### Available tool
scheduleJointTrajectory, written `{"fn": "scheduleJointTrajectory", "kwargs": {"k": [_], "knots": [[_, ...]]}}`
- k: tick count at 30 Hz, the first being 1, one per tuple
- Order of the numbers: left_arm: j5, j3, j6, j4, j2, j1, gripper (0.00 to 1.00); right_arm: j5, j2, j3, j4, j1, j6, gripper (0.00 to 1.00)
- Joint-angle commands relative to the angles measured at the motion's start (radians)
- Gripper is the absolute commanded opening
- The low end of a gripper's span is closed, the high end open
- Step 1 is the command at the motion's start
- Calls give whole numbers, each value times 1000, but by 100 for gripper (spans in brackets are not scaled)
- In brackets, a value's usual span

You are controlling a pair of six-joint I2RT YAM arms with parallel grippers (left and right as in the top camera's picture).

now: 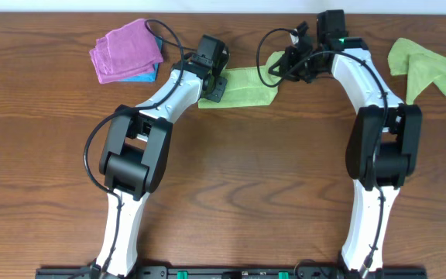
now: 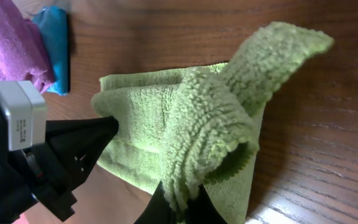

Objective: Fold the cloth
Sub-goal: 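Lift the strip's right end with the right gripper and fold it leftward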

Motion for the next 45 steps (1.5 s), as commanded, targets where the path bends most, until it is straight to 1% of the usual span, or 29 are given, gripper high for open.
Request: {"fn": "scheduleJointTrajectory", "kwargs": {"k": [1,7,12,22,28,33,39,45], "knots": [[15,-32,-26,-11,16,3,6,13,-17,38,-16,25,-38,2],[15,-32,-30,-8,16,3,6,12,-17,45,-36,68,-39,2],[15,-32,-30,0,16,3,5,13,-17,46,-64,114,-71,2],[15,-32,-41,4,16,3,6,20,-17,46,-63,188,-72,2],[15,-32,-60,12,16,3,6,58,-17,46,-59,227,-71,2],[19,-31,-60,13,16,6,6,100,-17,46,-58,248,-71,2],[64,-30,-86,16,9,34,6,106,-17,46,-55,248,-71,2],[75,-27,-85,16,-50,68,6,129,-17,46,-43,248,-60,2]]}}
